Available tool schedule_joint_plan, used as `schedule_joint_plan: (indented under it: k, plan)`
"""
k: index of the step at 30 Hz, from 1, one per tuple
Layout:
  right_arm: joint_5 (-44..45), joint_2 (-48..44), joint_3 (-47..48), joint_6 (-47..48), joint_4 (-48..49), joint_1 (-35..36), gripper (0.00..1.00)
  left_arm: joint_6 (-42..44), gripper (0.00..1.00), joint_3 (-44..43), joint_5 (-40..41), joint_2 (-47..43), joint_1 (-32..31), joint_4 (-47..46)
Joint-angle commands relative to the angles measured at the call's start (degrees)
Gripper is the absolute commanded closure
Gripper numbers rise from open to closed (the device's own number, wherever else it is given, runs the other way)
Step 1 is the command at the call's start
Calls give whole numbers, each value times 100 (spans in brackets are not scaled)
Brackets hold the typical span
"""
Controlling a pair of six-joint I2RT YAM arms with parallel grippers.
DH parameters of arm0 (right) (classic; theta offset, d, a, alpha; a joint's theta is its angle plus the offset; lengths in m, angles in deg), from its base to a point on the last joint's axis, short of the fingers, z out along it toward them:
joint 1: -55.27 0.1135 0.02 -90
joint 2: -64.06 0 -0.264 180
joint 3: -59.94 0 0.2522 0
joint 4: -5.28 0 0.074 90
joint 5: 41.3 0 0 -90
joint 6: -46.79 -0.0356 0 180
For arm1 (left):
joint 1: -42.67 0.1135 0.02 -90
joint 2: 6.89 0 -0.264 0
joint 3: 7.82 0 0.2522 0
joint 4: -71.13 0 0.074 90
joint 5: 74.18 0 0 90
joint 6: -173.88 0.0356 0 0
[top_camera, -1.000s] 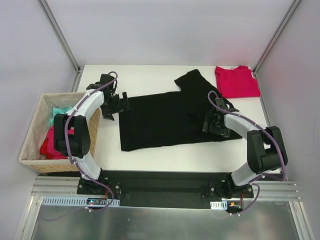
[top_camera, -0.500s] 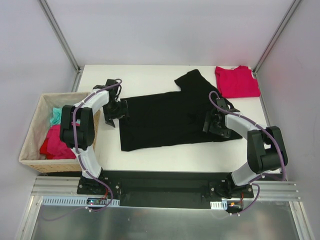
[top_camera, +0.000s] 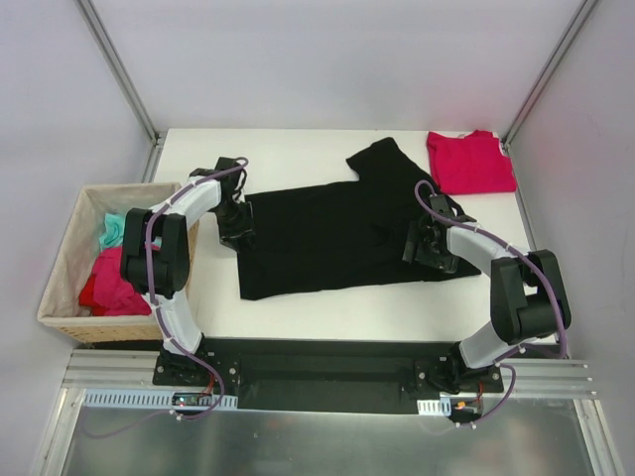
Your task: Fold and stack the t-shirts
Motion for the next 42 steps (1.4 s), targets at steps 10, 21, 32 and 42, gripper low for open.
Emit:
schedule_joint_plan:
  k: [10,21,32,42]
  plan:
    - [-70,93,1,-85,102,-22,15,103,58,-138,-272,-204,-173,207]
    - [-17,13,-51,-85,93,-22,17,-12,66,-23,10,6,-173,163]
    - [-17,22,-60,-86,102,-22,18,-126,1,170,396,-151,-199,84]
    - [-61,-4,-87,-85,128,-22,18,-161,1,170,36,-169,-173,93]
